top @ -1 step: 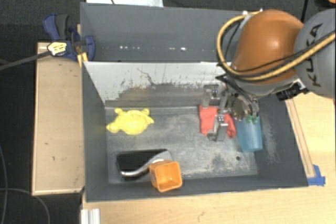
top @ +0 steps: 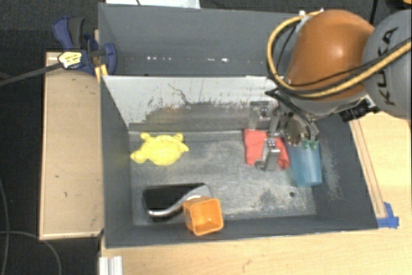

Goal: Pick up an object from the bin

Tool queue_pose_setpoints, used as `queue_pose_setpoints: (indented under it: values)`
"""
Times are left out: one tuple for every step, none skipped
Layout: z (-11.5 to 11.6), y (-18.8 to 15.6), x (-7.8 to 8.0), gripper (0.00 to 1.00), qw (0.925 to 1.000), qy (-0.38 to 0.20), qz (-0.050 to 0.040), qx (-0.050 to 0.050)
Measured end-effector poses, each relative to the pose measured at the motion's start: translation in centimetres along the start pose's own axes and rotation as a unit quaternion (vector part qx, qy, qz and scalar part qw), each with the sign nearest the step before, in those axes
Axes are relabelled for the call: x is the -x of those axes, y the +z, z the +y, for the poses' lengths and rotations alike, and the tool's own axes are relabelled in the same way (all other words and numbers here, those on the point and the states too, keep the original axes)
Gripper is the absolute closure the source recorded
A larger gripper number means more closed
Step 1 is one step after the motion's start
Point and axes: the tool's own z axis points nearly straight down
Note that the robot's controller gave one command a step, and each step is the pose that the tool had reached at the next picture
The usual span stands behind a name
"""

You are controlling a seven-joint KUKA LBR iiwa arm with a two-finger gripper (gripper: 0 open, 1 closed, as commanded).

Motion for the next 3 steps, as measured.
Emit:
queue_pose_setpoints:
  values:
    - [-3.7, 7.0, 2.2, 0.00, 1.0000, 0.009, -0.0026, 0.000]
    - [-7.0, 15.2, 4.6, 0.00, 0.9972, 0.075, -0.0020, 0.000]
    - [-7.9, 19.1, 5.1, 0.00, 0.9960, 0.089, 0.0011, 0.000]
